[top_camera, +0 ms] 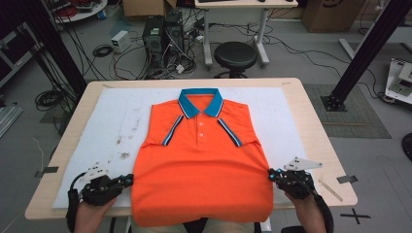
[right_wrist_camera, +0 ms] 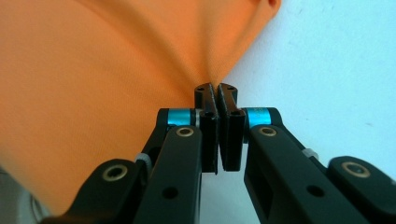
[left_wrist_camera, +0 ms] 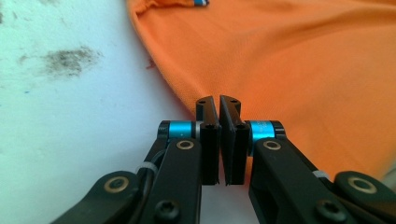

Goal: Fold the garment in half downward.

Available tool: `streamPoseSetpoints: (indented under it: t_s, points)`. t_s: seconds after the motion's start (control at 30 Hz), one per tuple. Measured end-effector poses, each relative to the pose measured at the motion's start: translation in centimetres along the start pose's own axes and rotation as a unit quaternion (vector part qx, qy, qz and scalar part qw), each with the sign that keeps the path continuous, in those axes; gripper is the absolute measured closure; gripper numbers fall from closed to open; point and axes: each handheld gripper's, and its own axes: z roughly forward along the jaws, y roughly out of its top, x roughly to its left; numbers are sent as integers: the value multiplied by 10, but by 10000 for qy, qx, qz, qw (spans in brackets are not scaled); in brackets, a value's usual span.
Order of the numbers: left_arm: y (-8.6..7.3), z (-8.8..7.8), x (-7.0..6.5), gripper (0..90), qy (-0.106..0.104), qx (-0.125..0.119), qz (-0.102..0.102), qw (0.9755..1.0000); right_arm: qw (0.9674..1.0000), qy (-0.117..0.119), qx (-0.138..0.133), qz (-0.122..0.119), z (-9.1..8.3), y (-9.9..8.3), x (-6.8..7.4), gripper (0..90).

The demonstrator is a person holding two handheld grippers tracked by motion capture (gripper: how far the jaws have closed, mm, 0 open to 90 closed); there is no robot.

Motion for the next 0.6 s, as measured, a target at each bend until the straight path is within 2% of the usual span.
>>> streamPoseSetpoints:
  t_s: [0.3, 0.33, 0.4, 0.43, 0.5, 0.6]
  points:
    - [-2, -18, -6, 860, -428, -41, -68, 9991, 9999, 69, -94, -16, -27, -5, 7, 880]
    - [-1, -18, -6, 829, -408, -100, -56, 9991, 9999, 77, -97, -11, -28, -6, 8, 852]
    - [2, -13, -6, 596, -271, -104, -80, 9995, 9999, 1, -132, -4, -27, -7, 9, 772]
    - [3, -9, -6, 555, -231, -113, -72, 9996, 9999, -5, -150, 22, -26, -6, 8, 721]
    - [5, -3, -7, 501, -76, -112, 5, 9999, 9998, -71, -171, 87, -22, -5, 6, 685]
    - [11, 7, -5, 483, 47, -139, 108, 9998, 9997, -145, -162, 74, -17, -2, 5, 647]
